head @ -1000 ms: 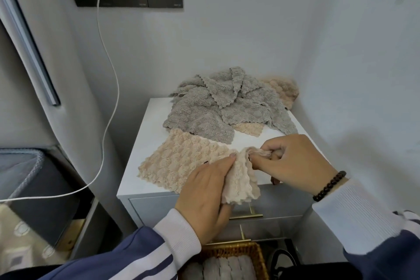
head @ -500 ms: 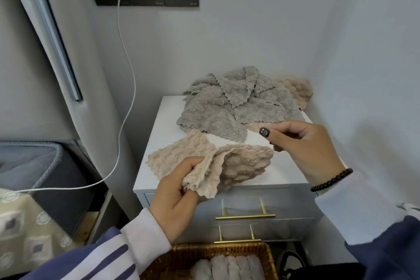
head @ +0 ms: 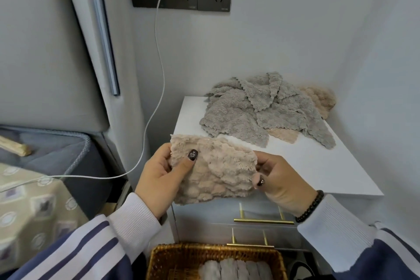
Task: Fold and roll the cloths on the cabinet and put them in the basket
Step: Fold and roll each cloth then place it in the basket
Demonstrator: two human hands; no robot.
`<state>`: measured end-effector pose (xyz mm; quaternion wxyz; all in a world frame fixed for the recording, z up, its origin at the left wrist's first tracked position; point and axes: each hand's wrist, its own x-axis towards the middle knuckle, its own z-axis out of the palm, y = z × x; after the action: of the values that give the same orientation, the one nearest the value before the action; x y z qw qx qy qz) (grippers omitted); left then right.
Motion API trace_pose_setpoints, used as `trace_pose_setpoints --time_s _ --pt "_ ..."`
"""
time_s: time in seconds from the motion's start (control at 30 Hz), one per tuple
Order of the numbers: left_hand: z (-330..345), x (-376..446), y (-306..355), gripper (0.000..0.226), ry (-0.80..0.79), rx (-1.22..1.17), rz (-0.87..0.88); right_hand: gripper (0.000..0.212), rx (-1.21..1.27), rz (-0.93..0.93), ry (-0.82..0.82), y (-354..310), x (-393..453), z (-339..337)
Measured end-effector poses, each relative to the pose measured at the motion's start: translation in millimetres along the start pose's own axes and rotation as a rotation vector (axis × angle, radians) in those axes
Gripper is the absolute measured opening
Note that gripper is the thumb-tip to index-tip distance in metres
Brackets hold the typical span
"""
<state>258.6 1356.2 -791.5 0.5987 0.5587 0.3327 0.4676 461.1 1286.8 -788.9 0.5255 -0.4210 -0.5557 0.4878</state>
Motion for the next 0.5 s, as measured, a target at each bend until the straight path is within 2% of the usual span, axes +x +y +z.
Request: trace_pose_setpoints --time_s 0.1,0.17,0.2,0.27,0.3,0.4,0.43,0.5 --pt "-5 -3 -8 0.03 -0.003 0.093 -0.051 0.05 -0.135 0.072 -0.045 -2 -6 0" --pt "-7 -3 -14 0.034 -0.014 0.228 -0.041 0.028 -0.328 0.154 0.01 -1 -6 4" --pt "-8 -3 -15 0.037 -0.012 0.283 -0.034 0.032 -0.435 0.197 0.057 3 -4 5" --pt "-8 0 -16 0.041 0.017 0.351 -0.012 0.064 -0.544 0.23 0.151 9 0 6" --pt "-8 2 -17 0.041 0.036 0.37 -0.006 0.062 -0.539 0.212 0.188 9 2 7" --pt "-9 11 -18 0.039 0.113 0.423 -0.002 0.028 -0.524 0.133 0.275 4 14 9" --pt "-10 14 -18 0.041 0.133 0.455 0.008 0.025 -0.524 0.125 0.308 3 18 10" --pt "-12 19 -19 0.048 0.149 0.541 0.026 0.037 -0.558 0.134 0.38 6 27 11"
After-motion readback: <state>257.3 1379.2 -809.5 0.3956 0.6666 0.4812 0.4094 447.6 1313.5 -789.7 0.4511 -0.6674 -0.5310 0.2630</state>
